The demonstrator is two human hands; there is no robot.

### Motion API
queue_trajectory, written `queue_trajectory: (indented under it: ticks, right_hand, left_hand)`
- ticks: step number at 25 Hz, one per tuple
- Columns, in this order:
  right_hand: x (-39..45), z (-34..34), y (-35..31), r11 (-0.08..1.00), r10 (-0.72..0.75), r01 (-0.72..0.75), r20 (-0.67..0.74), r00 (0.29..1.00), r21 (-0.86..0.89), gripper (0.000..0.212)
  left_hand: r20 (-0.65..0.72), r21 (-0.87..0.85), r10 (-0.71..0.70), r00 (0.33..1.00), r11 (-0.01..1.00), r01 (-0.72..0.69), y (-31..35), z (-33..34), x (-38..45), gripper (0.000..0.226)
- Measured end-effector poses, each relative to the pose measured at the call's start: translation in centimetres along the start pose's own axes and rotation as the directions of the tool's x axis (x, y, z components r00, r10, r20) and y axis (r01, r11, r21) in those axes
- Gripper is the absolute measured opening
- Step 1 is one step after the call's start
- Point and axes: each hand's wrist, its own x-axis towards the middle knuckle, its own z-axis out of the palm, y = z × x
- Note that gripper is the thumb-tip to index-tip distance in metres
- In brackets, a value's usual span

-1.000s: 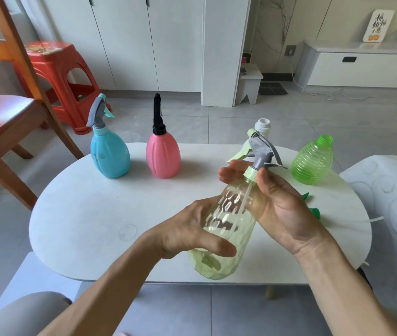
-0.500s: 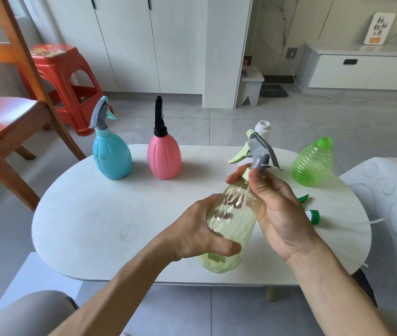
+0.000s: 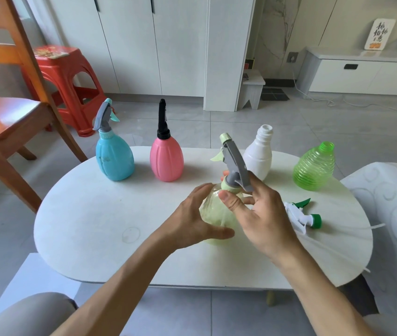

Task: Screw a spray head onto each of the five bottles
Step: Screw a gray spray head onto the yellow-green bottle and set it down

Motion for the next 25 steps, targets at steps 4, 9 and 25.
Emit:
queue_trajectory:
  ticks: [4,9,25]
  right_hand:
    - [3.6,0.3,-0.1,1.0,0.004,-0.007,-0.118,0.993,-0.023,0.016]
    - [10.6,1.3,0.8,0.996,0.036,-0.049,-0.177,0.984,-0.069,0.022]
    - [15.5,4.1,4.7,0.955,0.077,-0.114,-0.141,0.987,-0.273,0.034]
  left_hand:
    - [-0.102,0.202,-0.011,0.995,0.979,0.031,-0.4,-1.0,0.4,0.134]
    - [-0.058,0.609,-0.041,0.997,0.79,0.068,-1.4,-1.9,0.1,0.116]
    - [0.046,0.704,-0.098,0.994,0.709,0.037,-2.4,-2.5,0.7,0.107]
